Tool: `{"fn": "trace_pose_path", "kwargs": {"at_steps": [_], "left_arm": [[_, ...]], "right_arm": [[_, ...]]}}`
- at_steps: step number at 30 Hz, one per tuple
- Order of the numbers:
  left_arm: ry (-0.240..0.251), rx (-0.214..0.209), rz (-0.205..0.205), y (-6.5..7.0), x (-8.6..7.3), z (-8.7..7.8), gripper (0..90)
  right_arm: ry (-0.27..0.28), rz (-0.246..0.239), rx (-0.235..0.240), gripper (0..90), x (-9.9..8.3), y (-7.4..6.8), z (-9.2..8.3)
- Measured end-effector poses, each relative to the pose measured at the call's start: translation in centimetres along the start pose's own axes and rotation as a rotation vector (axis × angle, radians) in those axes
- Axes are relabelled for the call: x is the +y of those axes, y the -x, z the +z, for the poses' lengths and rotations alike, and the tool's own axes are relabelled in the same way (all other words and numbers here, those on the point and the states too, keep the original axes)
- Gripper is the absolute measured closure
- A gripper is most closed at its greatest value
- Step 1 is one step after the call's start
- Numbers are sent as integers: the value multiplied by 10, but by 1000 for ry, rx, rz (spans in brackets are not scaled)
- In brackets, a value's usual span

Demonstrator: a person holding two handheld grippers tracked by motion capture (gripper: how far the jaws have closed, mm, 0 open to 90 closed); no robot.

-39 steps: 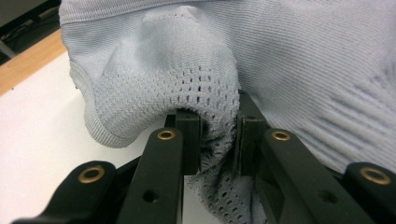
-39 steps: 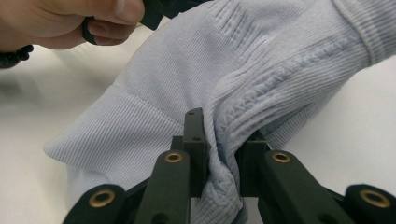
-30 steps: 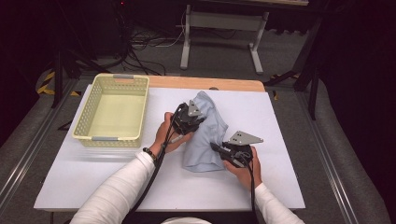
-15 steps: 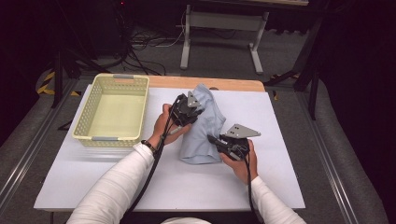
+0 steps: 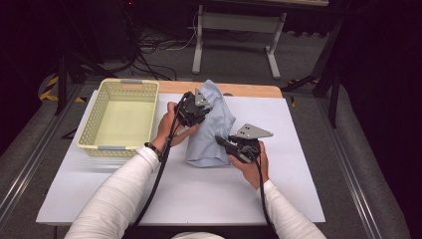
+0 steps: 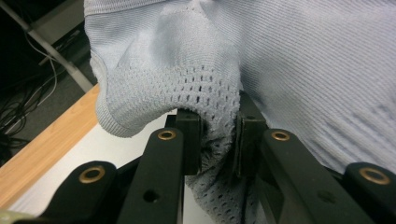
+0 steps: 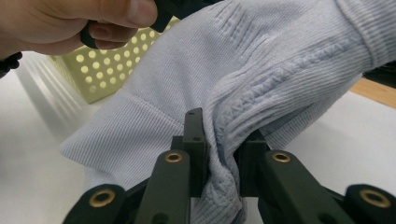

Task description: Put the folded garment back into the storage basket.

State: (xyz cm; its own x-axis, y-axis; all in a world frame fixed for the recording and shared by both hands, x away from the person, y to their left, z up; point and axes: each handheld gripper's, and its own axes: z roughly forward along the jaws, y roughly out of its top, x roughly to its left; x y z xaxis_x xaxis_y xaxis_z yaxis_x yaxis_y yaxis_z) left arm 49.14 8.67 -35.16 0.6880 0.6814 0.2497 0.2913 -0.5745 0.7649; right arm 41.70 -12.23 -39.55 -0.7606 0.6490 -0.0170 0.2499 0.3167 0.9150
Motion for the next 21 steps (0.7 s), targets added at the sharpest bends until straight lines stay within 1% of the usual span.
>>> {"fn": "trace_pose_path", "kwargs": {"at_steps": [5, 6, 11, 14, 15, 21], "left_arm": [[1, 34, -10, -12, 1, -9, 767], [-3, 35, -17, -15, 1, -11, 767], [-12, 77, -23, -27, 1, -19, 767], [-10, 89, -29, -34, 1, -24, 767], [-12, 93, -26, -36, 1, -25, 767], [-6, 115, -50, -48, 1, -34, 767]], "right_arm": [[19, 5, 20, 788, 12, 0, 9], [22, 6, 25, 788, 15, 0, 11], [32, 7, 40, 788, 25, -1, 24], [37, 3, 46, 788, 31, -3, 29], [42, 1, 46, 789, 34, -4, 31], [55, 20, 75, 790, 46, -5, 41]]}}
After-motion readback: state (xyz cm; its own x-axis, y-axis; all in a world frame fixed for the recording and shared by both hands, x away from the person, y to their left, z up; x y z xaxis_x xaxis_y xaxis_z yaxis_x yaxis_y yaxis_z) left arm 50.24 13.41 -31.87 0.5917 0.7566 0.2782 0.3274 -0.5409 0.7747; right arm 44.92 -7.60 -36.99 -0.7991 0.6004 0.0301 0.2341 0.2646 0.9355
